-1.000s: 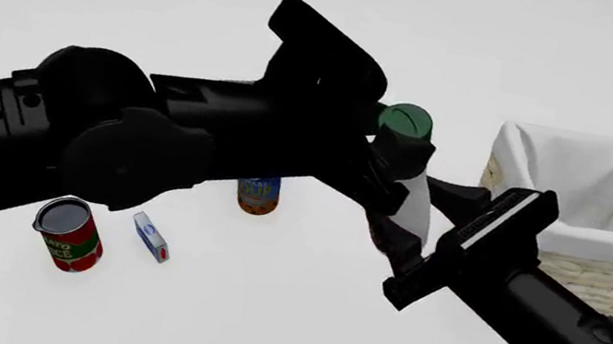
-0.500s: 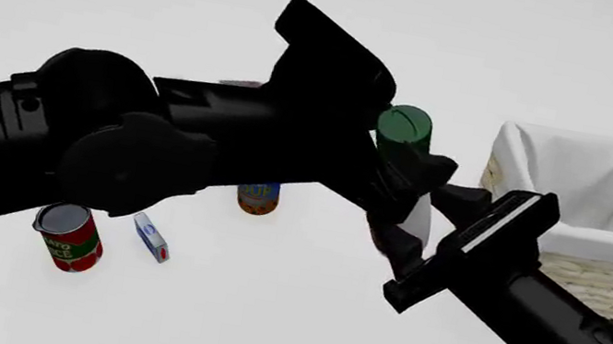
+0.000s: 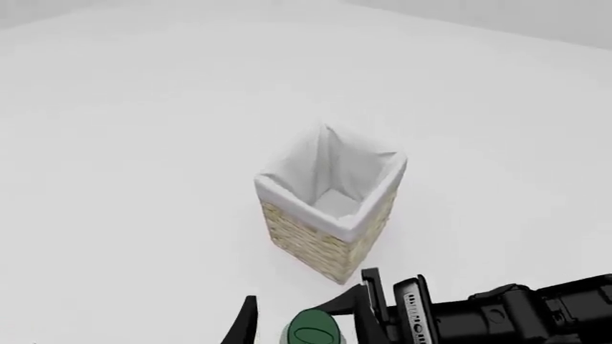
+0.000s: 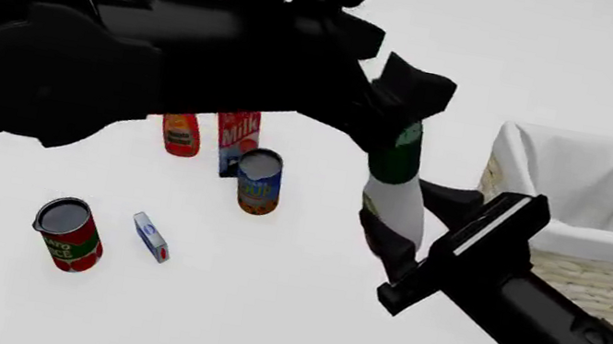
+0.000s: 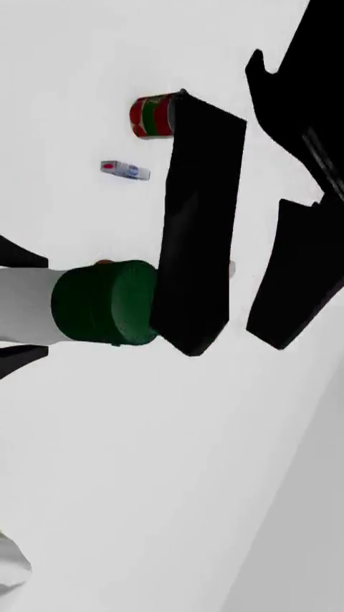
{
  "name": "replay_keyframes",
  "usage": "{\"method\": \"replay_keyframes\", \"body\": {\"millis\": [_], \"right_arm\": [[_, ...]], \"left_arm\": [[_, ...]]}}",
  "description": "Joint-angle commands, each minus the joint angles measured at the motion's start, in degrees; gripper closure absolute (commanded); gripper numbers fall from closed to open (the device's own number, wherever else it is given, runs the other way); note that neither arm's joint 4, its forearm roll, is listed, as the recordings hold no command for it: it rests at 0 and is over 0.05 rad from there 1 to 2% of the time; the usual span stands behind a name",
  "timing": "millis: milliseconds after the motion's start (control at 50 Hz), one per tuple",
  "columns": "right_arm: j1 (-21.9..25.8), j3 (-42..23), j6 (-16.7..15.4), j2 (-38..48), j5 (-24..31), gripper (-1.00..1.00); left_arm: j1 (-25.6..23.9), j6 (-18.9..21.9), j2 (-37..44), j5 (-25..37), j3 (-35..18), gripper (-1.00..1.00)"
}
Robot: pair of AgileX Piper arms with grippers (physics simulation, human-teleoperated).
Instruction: Pick the salad dressing and place it in the basket.
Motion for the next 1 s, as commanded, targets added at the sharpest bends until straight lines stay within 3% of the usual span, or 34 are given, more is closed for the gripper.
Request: {"method": "replay_keyframes", "body": {"millis": [20, 80, 240, 380, 420, 440, 480, 520, 640, 820, 1000], "right_arm": [[0.2, 0.0, 1.1, 0.1, -0.8, 1.00], [0.1, 0.2, 1.1, 0.0, -1.0, 1.00], [0.1, 0.1, 1.3, -0.4, -1.0, 1.00], [-0.2, 0.4, 1.5, -1.1, -1.1, 1.00], [-0.5, 0.7, 1.8, -1.7, -1.3, 1.00], [-0.8, 0.8, 2.0, -2.0, -1.3, 1.00], [-0.8, 0.9, 2.0, -2.1, -1.2, 1.00], [-1.0, 1.1, 2.2, -2.4, -1.3, 1.00], [-1.4, 1.1, 2.8, -3.5, -1.1, 1.00], [-2.1, 0.6, 3.2, -4.7, -1.0, 1.00], [-3.0, 0.1, 4.4, -6.4, -0.8, 1.00]], "left_arm": [[2.6, 1.7, -2.2, 4.1, -6.9, -1.00], [4.3, 4.1, -4.4, 4.0, -7.8, -1.00], [6.7, 3.5, -9.6, 4.6, -8.1, -1.00], [8.7, 5.7, -16.1, 2.2, -3.2, -1.00], [10.7, 7.0, -19.4, 0.0, 1.5, -1.00], [11.4, 4.4, -20.7, -0.4, 2.8, -1.00], [11.7, 4.1, -21.2, -0.5, 3.7, -1.00], [13.7, 6.9, -24.0, -3.0, 7.3, -1.00], [17.4, 3.9, -28.6, -6.4, 16.4, -1.00], [22.7, 4.9, -35.0, -11.3, 26.9, -1.00], [27.2, 3.0, -40.6, -14.7, 35.9, -1.00]]}}
